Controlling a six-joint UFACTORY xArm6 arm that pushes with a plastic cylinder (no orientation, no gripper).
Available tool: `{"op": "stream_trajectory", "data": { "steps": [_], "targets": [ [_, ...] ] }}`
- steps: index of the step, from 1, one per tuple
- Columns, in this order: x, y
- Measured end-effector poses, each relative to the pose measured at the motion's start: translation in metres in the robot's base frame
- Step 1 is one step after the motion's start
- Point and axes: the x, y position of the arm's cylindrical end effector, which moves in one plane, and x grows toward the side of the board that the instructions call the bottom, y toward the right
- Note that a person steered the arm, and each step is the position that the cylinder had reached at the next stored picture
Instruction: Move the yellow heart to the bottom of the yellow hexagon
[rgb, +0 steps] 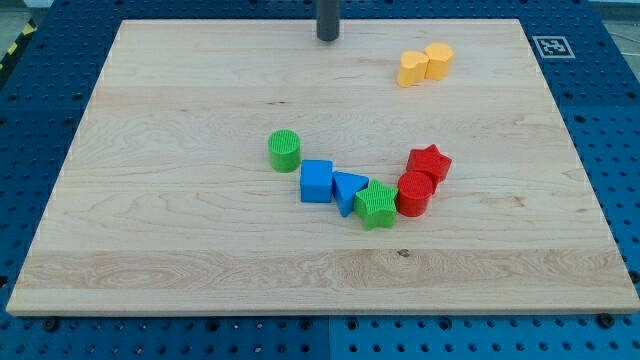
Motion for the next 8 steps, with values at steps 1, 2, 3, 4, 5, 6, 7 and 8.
{"op": "stream_trajectory", "data": {
  "steps": [1,2,3,4,5,6,7,8],
  "targets": [
    [0.002,0.018],
    [0.015,0.018],
    [0.019,0.019],
    [0.022,0.032],
    [0.027,0.036],
    [0.039,0.037],
    [0.046,0.04],
    [0.046,0.043]
  ]
}}
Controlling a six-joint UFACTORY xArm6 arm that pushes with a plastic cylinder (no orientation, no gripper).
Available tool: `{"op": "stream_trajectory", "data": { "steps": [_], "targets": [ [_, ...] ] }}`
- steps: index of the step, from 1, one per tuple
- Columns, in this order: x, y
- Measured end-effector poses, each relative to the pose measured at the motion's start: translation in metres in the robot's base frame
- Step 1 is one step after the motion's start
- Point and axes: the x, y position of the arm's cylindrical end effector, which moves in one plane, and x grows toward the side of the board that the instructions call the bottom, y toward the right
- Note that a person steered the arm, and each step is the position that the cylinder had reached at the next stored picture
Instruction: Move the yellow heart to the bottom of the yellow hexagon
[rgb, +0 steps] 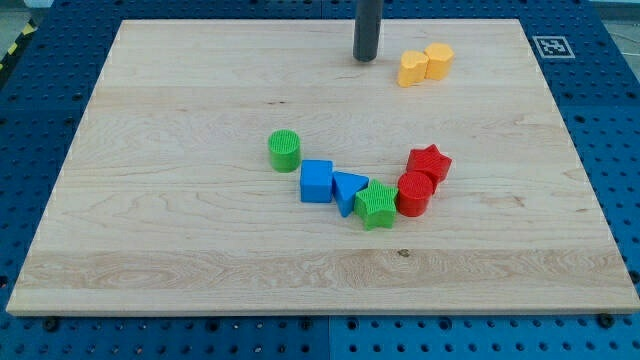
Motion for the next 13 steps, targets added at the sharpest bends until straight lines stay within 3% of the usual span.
{"op": "stream_trajectory", "data": {
  "steps": [6,13],
  "targets": [
    [0.014,0.049],
    [0.062,0.111]
  ]
}}
